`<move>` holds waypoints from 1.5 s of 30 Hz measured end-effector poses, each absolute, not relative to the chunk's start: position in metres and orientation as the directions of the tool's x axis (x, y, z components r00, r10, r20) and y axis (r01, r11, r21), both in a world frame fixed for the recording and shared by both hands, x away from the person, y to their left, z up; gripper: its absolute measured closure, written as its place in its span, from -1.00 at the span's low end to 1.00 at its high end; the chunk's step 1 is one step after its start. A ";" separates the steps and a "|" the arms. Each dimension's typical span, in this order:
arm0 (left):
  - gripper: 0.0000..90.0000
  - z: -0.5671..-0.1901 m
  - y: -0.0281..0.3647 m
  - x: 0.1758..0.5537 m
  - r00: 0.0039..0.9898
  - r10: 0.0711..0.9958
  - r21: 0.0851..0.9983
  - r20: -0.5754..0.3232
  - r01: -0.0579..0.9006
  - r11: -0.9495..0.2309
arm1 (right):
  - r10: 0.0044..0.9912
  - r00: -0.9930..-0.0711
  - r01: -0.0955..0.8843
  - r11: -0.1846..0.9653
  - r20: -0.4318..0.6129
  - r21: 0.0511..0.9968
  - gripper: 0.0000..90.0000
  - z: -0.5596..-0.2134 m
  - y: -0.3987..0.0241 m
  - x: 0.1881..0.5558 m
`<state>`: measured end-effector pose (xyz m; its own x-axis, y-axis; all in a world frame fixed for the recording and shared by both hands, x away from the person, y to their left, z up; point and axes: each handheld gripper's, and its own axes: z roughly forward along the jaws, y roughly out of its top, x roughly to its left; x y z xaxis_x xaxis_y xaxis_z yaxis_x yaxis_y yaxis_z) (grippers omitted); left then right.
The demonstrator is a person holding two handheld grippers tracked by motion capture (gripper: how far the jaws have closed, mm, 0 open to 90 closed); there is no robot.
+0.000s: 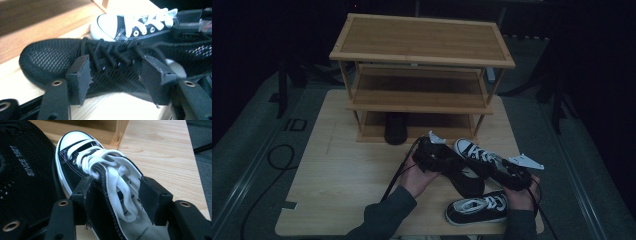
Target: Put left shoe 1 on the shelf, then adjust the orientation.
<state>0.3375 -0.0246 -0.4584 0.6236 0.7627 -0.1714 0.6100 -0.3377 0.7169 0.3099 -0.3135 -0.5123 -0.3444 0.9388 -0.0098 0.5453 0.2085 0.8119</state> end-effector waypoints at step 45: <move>0.73 -0.478 -0.042 0.335 0.604 0.773 0.659 -0.196 0.664 -0.352 | 0.938 -0.346 0.544 0.209 -0.009 0.812 0.00 -0.512 -0.313 0.309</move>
<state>0.3348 -0.0416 -0.4780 0.6040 0.7726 -0.1957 0.6641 -0.3521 0.6595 0.3094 -0.3133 -0.5124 -0.3464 0.9380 -0.0088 0.5445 0.2087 0.8124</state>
